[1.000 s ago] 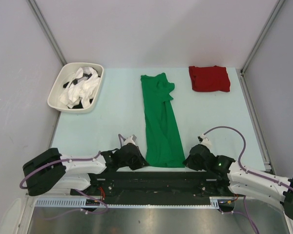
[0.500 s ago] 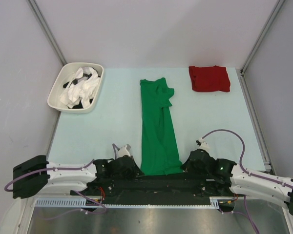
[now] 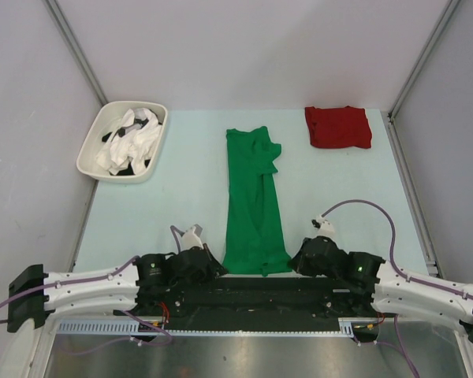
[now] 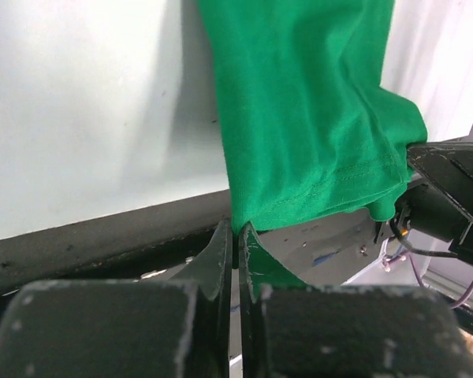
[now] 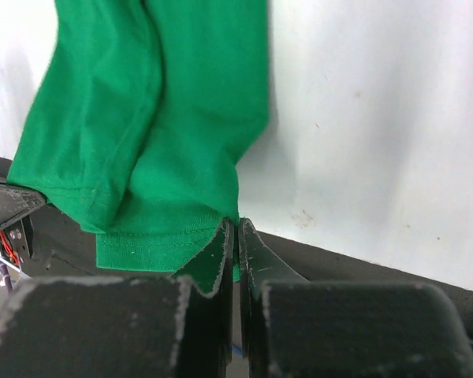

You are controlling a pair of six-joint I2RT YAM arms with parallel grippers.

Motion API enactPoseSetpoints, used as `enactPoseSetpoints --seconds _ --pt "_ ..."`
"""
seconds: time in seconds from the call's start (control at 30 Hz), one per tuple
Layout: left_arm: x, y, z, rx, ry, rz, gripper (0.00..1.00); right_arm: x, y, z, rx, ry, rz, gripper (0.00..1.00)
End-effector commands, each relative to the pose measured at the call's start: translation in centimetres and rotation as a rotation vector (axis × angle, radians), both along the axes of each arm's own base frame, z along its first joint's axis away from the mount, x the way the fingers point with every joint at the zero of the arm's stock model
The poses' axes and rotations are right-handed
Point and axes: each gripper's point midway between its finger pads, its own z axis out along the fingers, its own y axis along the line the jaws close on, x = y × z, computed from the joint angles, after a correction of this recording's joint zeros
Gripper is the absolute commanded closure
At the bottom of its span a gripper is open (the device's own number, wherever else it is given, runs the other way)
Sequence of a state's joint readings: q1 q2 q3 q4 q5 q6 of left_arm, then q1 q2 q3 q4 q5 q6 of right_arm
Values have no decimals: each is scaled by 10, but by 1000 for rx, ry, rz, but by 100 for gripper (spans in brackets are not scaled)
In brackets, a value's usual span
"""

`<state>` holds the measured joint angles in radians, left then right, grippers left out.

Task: Fold and stack the t-shirts
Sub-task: Fold the tshirt

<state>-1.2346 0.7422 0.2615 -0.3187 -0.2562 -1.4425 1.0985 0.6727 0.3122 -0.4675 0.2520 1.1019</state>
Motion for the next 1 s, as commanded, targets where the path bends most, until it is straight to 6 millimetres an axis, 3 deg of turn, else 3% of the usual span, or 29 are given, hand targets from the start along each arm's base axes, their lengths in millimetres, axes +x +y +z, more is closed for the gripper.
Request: enactPoseSetpoints --seconds 0.0,0.17,0.27,0.4,0.63,0.8,0.97 --pt "26 4 24 61 -102 22 100 24 -1 32 -55 -144 1 100" --pt "60 7 50 80 -181 41 100 53 9 64 -31 -233 -8 100" --pt "83 6 73 74 -232 52 100 75 7 69 -23 -244 -29 100" --pt "109 6 86 86 -270 46 100 101 8 79 12 -260 -40 100" --pt "152 -2 88 103 -281 14 100 154 17 85 44 -274 -58 100" --pt "176 -3 77 126 -257 21 100 178 24 65 36 -213 -53 100" --pt "195 -7 65 112 -243 9 100 200 29 62 46 -219 -63 100"
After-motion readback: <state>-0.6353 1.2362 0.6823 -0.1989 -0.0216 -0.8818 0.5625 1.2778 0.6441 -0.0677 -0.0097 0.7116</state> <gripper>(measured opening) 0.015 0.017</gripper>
